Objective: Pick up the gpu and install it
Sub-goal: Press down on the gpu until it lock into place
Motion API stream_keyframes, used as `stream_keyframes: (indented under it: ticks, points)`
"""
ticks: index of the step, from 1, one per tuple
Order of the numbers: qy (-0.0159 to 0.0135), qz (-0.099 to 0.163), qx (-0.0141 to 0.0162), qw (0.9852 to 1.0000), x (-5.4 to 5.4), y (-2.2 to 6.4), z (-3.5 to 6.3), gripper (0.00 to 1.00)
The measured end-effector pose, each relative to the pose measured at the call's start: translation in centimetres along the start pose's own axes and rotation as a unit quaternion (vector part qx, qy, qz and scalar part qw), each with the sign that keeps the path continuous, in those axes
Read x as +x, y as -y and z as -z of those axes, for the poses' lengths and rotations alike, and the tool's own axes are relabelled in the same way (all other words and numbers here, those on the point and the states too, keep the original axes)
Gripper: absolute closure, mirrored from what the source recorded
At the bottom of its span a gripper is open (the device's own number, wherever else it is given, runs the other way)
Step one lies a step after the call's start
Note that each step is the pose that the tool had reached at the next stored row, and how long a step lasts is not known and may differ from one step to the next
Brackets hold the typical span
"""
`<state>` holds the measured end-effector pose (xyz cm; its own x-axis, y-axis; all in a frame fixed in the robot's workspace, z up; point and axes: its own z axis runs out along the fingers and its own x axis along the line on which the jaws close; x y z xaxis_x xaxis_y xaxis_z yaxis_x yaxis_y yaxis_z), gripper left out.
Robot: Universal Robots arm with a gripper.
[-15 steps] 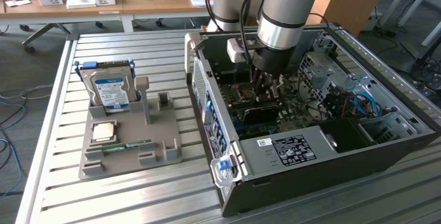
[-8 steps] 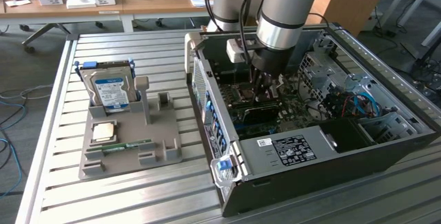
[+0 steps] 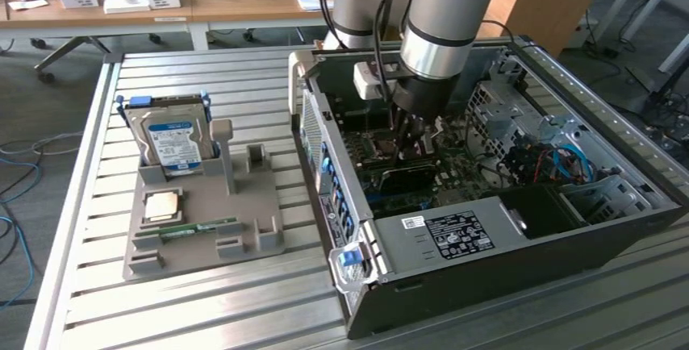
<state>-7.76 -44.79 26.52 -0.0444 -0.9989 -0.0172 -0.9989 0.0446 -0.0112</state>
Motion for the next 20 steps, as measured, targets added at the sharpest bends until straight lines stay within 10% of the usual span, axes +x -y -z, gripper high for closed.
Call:
stream_keyframes:
  ticks: [20]
  points:
    - [-0.0001, 0.0, 0.0, 1.0, 0.06, 0.0, -0.35, 0.89]
